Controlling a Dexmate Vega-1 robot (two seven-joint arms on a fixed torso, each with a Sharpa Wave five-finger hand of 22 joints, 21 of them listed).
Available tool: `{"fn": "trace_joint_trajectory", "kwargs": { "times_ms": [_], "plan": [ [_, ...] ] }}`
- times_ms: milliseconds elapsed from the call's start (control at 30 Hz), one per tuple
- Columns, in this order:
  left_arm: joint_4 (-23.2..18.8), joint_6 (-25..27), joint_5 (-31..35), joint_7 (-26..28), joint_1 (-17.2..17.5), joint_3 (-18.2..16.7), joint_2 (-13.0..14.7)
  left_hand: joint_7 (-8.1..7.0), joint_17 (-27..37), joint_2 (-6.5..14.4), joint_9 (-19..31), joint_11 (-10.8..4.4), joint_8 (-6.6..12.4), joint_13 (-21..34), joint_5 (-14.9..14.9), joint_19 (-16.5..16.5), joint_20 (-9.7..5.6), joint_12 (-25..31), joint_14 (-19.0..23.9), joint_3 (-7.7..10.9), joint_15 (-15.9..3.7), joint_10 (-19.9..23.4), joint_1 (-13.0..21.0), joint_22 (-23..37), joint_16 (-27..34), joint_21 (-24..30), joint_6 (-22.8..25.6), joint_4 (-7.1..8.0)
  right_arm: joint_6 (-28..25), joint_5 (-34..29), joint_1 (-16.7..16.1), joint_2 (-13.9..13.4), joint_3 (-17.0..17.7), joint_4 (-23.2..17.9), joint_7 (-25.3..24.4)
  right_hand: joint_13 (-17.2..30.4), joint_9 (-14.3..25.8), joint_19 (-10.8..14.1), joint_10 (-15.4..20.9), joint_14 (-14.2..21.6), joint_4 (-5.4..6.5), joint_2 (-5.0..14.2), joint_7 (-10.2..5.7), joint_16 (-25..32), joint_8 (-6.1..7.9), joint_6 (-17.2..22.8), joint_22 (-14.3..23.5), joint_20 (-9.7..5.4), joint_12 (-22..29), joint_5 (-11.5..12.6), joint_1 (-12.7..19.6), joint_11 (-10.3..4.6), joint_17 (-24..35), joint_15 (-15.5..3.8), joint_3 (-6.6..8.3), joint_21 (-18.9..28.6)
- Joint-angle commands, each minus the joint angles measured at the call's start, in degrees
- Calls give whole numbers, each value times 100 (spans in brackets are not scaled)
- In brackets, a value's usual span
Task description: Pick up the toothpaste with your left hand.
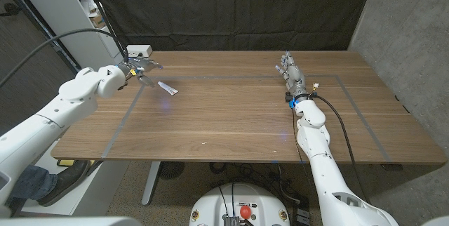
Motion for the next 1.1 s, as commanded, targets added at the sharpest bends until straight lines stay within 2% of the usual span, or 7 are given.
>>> {"fn": "trace_joint_trajectory", "kwargs": {
  "times_ms": [33, 433, 600, 1100],
  "plan": [
    [175, -94, 427, 98, -178, 286, 43, -77, 7, -3, 26, -5, 21, 8, 53, 53, 41, 21, 46, 14, -41, 63, 84, 27, 27, -40, 65, 34, -54, -6, -95, 24, -34, -93, -81, 12, 8, 61, 49, 53, -3, -17, 5, 16, 17, 80, 11, 10, -4, 60, -27, -3, -4, -20, 1, -11],
    [454, -269, 649, 227, -494, 526, -30, -253, 8, 41, 28, -37, 29, 5, 83, 105, 56, 18, 98, 28, -45, 107, 248, 29, 33, -64, 151, 28, -9, -13, -159, 59, -51, -84, -149, 12, 8, 77, 51, 60, -6, -13, 4, 17, 15, 80, 11, 9, -5, 66, -33, -11, -8, -21, -4, -39],
    [578, -319, 653, 243, -611, 625, -129, -265, 8, 38, 29, -80, 29, 4, 89, 107, 51, 19, 123, 18, -56, 129, 282, 30, 36, -78, 176, 34, 17, -2, -178, 70, -53, -83, -162, 12, 8, 83, 54, 65, -7, -12, 5, 18, 16, 83, 11, 13, -5, 68, -35, -17, -9, -22, -6, -50],
    [861, -422, 830, 210, -877, 966, -316, -249, 12, 5, 32, -69, 3, 7, 100, 102, 35, 3, 123, -35, -43, 124, 306, 33, 26, -113, 173, 64, 130, 53, -133, 66, -40, 16, -156, 12, 8, 101, 63, 74, -11, -8, -1, 19, 16, 88, 12, 15, -4, 75, -39, -12, -14, -25, -12, -83]
  ]
}}
